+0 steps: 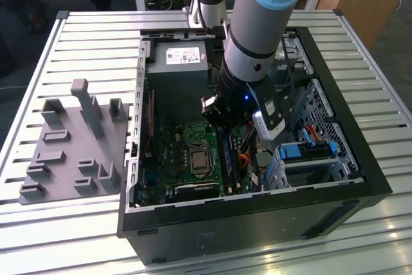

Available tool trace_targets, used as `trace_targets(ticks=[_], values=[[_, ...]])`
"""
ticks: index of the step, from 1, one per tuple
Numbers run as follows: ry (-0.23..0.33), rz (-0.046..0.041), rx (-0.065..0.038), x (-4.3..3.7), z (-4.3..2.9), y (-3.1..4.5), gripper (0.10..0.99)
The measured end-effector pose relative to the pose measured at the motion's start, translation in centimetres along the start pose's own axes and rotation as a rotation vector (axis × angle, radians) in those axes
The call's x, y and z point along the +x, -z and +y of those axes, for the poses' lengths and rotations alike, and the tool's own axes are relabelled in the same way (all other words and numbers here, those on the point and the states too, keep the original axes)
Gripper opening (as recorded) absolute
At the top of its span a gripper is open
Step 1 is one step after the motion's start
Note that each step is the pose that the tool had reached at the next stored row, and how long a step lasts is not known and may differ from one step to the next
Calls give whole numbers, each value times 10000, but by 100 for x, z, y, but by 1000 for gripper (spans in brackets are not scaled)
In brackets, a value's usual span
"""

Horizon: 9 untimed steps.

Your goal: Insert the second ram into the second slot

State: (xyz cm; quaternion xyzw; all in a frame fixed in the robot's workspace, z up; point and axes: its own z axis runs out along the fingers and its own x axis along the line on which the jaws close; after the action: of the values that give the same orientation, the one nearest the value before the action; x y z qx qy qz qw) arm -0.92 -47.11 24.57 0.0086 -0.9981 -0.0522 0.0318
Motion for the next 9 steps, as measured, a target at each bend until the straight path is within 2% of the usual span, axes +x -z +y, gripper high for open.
trace_targets(ticks=[9], values=[[-3, 0, 13, -2, -3, -26, 137]])
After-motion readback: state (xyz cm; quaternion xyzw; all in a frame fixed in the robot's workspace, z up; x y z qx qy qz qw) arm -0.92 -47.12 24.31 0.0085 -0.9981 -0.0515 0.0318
